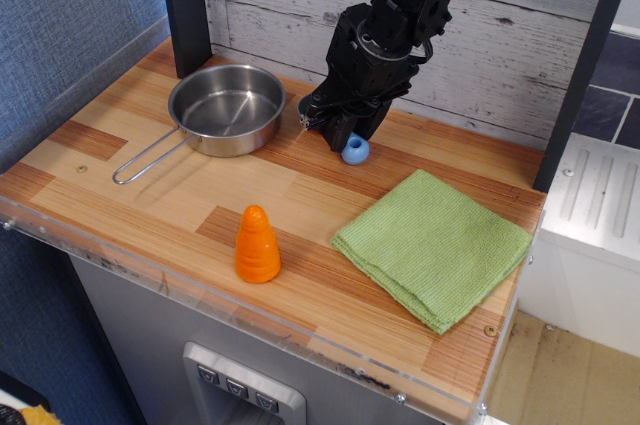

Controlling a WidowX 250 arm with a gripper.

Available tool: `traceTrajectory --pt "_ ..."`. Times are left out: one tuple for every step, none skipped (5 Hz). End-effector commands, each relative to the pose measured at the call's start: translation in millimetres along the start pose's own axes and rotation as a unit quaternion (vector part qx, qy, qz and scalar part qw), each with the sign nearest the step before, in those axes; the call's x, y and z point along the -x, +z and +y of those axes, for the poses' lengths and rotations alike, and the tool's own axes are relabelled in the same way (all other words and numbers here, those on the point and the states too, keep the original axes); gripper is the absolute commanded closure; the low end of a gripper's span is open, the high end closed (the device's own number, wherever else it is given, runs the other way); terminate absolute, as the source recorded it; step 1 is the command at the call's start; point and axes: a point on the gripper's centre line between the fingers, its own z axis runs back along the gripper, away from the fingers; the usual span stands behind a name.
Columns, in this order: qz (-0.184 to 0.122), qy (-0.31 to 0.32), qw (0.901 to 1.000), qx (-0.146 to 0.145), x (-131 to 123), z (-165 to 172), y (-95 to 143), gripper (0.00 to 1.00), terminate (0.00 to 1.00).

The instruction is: Place the blue spoon onto the napkin

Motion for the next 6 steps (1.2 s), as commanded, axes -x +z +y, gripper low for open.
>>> traceTrajectory --pt "-0.025 0.0 0.9976 0.065 -10.8 -22.7 51.0 1.0 0.0" --pt "-0.033 -0.012 0.9955 0.088 -5.4 -31.2 69.9 1.0 0.0" --pt "-0.04 -0.031 0.9931 0.106 7.7 -32.5 86.9 1.0 0.0" --pt "-0.034 -0.048 0.9919 0.113 28.9 -30.9 96.8 1.0 0.0" --pt "-0.038 -0.064 0.9898 0.122 50.0 -23.8 106.0 1.0 0.0" --pt "-0.038 -0.076 0.9889 0.122 68.2 -13.1 108.6 1.0 0.0"
